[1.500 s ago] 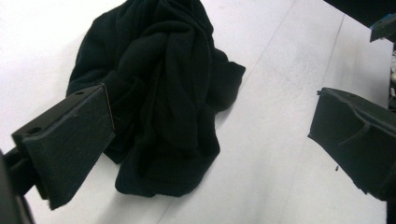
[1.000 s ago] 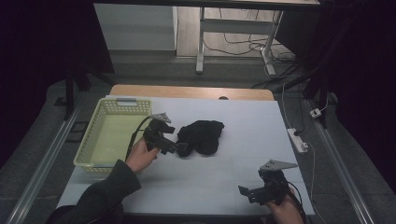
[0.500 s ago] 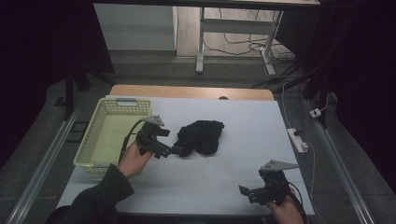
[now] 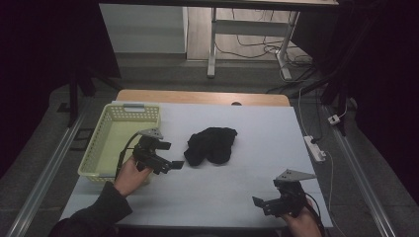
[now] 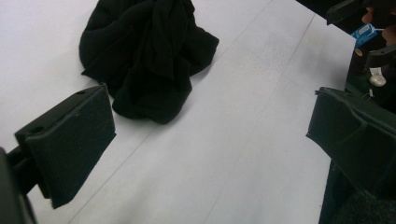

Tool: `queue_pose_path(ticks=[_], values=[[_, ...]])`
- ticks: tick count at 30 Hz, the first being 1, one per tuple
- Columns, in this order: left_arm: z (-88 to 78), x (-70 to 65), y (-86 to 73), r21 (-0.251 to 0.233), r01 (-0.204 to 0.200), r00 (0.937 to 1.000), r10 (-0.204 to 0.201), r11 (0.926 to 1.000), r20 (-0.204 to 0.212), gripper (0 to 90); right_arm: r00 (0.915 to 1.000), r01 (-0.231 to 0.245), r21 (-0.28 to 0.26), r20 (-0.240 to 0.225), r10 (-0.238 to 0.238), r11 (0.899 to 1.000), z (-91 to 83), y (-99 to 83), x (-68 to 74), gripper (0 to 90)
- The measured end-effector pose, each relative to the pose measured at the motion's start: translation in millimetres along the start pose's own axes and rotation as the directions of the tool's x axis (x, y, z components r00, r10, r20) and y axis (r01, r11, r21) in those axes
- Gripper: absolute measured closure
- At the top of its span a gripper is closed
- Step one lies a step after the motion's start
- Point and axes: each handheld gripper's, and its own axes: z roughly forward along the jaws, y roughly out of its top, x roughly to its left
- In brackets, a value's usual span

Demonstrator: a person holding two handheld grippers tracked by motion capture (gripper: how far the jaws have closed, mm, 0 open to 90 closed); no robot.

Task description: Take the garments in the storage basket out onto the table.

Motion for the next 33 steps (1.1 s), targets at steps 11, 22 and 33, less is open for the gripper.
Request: queue_pose_path(ticks=[11,22,33], values=[[-19.9,-0.8,-22.9,-0.037,0.026,0.9993,-0.027,0.999,-0.027,0.3,1.0,0.007,0.001,-0.001,-0.007,1.0,0.3,0.1,0.8,0.0],[-38.7,1.4,-46.4,-0.056,0.07,0.9952,-0.073,0.996,-0.065,0.2,1.0,0.009,0.007,0.0,-0.009,1.0,0.7,0.4,1.2,0.0],[-61.6,0.8,-72.7,-0.061,0.104,0.985,-0.111,0.9927,-0.132,0.1,0.9999,0.013,0.012,0.002,-0.013,1.0,1.4,0.6,1.6,0.0]])
